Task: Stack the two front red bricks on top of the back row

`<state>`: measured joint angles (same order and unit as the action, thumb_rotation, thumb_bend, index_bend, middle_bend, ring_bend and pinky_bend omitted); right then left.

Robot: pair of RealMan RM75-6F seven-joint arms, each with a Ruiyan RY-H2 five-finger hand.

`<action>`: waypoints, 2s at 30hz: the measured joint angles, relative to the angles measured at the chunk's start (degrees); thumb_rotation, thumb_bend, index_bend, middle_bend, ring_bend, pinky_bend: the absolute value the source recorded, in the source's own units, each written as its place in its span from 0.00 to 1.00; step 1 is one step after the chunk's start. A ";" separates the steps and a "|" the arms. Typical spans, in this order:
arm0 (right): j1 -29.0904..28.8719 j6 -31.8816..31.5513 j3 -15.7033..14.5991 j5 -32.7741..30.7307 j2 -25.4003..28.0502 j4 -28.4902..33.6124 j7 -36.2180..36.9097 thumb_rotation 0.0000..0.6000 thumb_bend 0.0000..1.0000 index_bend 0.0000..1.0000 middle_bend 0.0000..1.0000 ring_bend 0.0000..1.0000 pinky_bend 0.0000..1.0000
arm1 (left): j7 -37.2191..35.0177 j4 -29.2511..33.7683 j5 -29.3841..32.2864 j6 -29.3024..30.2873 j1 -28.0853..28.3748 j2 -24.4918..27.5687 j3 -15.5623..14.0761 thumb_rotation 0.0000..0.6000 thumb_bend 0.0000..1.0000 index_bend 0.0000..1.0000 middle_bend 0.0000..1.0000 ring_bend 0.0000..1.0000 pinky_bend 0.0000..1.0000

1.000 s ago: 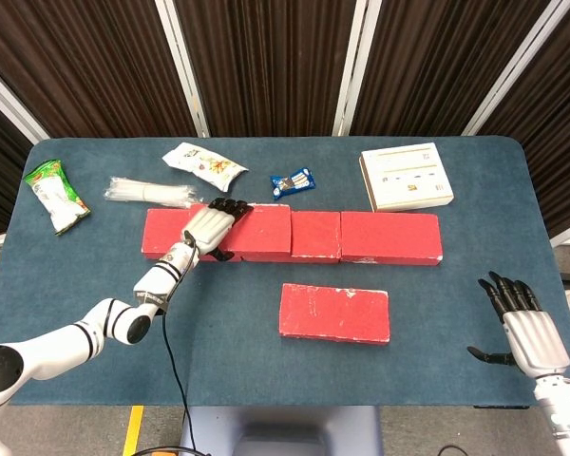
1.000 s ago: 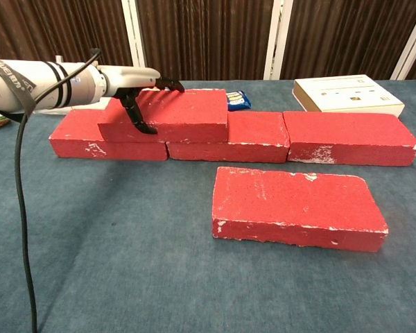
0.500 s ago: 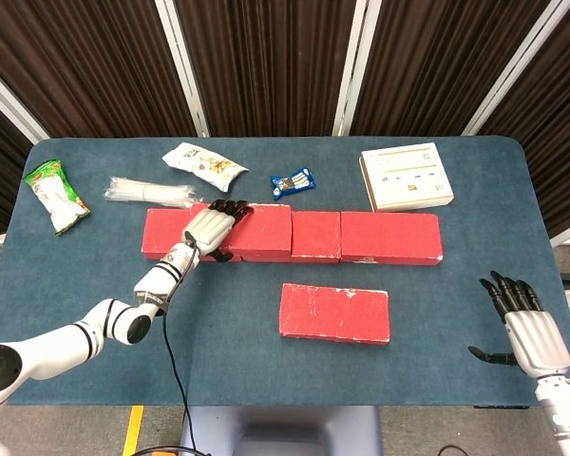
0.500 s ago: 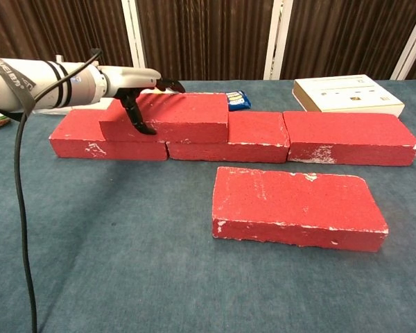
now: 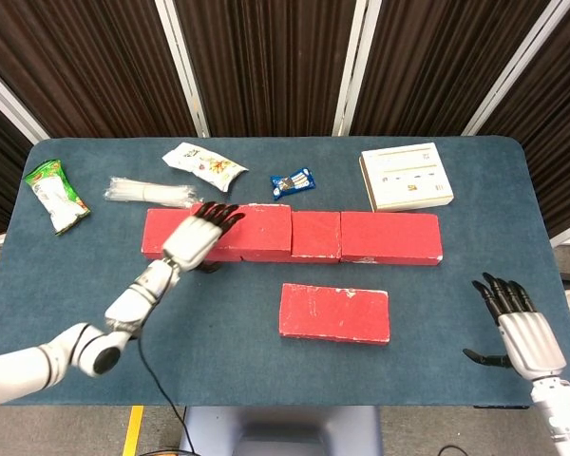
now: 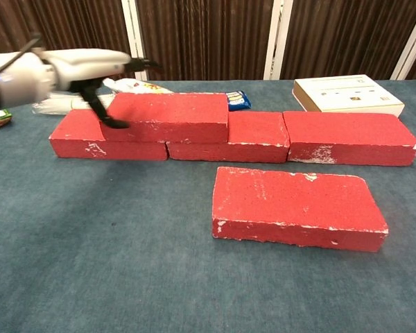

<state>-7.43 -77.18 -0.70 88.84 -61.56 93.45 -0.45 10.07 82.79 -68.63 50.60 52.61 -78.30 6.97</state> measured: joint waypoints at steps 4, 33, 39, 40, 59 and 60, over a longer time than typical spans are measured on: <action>-0.52 0.04 -0.70 2.62 -1.06 -0.58 1.19 0.94 0.04 0.00 0.00 0.00 0.00 | 2.33 5.41 -4.74 11.17 -8.99 3.91 -5.59 1.00 0.30 0.00 0.00 0.00 0.03; -22.95 28.18 8.61 -25.02 -20.84 3.92 -24.40 0.94 0.04 0.00 0.00 0.00 0.00 | -7.36 -5.57 -11.09 26.36 -36.25 3.09 -12.17 1.00 0.30 0.00 0.00 0.00 0.03; -27.67 31.04 9.04 -34.05 -23.53 3.40 -27.63 0.94 0.07 0.02 0.00 0.00 0.02 | -7.76 -5.18 -11.57 25.68 -36.71 3.75 -11.32 1.00 0.30 0.00 0.00 0.00 0.03; -28.40 31.08 9.00 -35.00 -23.93 3.34 -28.30 0.96 0.08 0.07 0.03 0.00 0.07 | -7.73 -5.08 -11.59 25.53 -36.76 3.86 -11.24 1.00 0.30 0.00 0.00 0.00 0.03; -30.39 20.14 8.28 -33.93 -25.44 4.58 -32.10 1.00 0.19 0.62 0.48 0.39 0.52 | -5.58 -4.11 -12.06 24.82 -38.15 4.44 -9.60 1.00 0.30 0.00 0.00 0.00 0.03; -30.56 20.27 8.77 -33.19 -23.82 4.99 -31.44 1.00 0.19 0.62 0.48 0.39 0.52 | -5.22 -4.04 -12.00 24.83 -38.24 4.45 -9.49 1.00 0.30 0.00 0.00 0.00 0.03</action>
<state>-37.99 -56.90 8.06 55.65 -85.38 98.44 -31.89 4.85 78.75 -80.63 75.43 14.37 -73.85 -2.52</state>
